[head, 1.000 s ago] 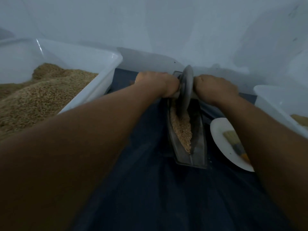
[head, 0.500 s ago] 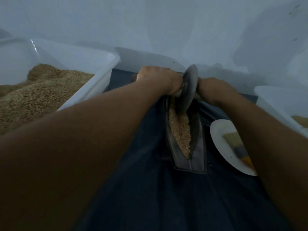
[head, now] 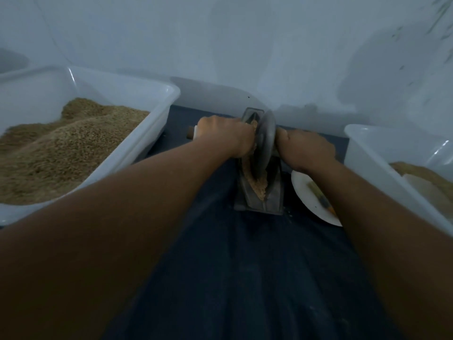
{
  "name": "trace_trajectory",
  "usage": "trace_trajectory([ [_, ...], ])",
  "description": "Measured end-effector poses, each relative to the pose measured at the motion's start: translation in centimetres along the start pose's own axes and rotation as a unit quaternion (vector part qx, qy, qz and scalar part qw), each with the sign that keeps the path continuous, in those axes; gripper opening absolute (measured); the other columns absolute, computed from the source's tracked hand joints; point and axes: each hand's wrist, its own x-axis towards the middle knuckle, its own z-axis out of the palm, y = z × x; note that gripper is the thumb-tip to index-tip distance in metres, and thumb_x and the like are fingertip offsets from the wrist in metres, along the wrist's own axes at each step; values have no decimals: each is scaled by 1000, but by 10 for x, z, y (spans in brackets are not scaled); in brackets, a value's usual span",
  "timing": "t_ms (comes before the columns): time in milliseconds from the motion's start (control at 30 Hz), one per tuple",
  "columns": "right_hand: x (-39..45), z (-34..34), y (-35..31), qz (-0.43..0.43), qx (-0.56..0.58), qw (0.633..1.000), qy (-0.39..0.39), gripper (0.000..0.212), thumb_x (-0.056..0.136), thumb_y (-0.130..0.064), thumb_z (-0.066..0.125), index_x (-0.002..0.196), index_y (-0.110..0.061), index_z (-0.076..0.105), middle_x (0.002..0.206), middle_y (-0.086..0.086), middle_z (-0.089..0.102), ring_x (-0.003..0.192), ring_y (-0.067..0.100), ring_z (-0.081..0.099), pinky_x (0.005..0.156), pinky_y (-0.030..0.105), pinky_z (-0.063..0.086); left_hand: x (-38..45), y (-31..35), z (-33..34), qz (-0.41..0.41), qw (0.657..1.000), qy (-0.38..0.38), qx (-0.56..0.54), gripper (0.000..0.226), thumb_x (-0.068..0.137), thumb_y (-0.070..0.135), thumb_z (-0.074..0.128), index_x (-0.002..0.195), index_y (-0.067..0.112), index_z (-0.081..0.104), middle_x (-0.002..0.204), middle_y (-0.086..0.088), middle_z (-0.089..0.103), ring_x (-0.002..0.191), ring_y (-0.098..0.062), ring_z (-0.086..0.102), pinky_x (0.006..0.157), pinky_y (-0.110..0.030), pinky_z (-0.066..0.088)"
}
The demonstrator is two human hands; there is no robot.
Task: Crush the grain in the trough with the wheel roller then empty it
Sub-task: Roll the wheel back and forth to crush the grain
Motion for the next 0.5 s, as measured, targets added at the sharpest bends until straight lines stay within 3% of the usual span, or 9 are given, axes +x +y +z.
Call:
trace_trajectory([
  [133, -1, -6, -8, 61, 32, 998, 4, 57, 99, -51, 17, 86, -20, 63, 83, 8, 50, 71, 26, 43, 64, 35, 32, -12, -1, 2, -27, 1000, 5, -14, 33, 96, 34, 34, 115, 25, 59, 119, -5, 61, 106, -38, 57, 73, -46, 32],
  [267, 5, -6, -11, 65, 22, 998, 11, 55, 97, -54, 16, 82, -25, 61, 85, 5, 50, 76, 25, 44, 65, 35, 30, -8, -4, 5, -42, 999, 3, -25, 36, 96, 34, 32, 115, 22, 60, 120, -7, 61, 106, -40, 56, 74, -47, 32],
  [400, 16, -1, -5, 72, 27, 997, 7, 46, 95, -51, 17, 79, -28, 53, 90, 4, 51, 78, 25, 43, 62, 34, 26, 6, -3, 4, -13, 1000, -19, -19, 26, 87, 34, 35, 99, 29, 58, 119, -7, 61, 102, -38, 57, 73, -46, 33],
  [500, 33, 5, 2, 48, 3, 999, -7, 46, 98, -48, 17, 94, -29, 58, 114, 9, 61, 89, 29, 50, 67, 35, 30, 22, -6, 4, -14, 999, -26, -28, 24, 85, 37, 37, 95, 29, 58, 119, -7, 62, 93, -33, 54, 73, -45, 33],
])
